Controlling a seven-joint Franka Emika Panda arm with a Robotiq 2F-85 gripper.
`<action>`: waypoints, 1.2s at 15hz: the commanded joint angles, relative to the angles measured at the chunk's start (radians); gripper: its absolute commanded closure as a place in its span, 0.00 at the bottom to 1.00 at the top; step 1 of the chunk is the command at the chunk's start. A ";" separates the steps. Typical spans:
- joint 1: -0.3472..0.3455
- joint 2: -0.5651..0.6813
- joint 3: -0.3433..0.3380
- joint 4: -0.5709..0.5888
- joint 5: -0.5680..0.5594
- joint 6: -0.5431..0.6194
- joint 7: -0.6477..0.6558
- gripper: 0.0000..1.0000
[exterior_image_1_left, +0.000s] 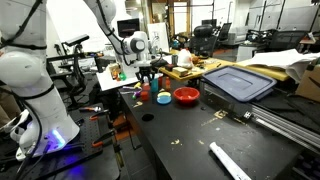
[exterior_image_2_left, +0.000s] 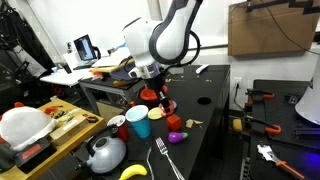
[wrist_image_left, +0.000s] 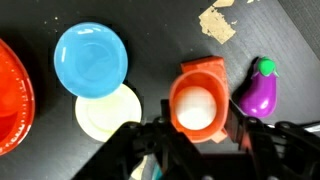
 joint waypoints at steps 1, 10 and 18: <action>0.001 -0.054 0.014 -0.049 0.032 -0.018 0.000 0.72; 0.004 -0.033 0.024 -0.064 0.046 0.010 -0.006 0.72; -0.002 -0.014 0.024 -0.053 0.070 0.022 -0.012 0.72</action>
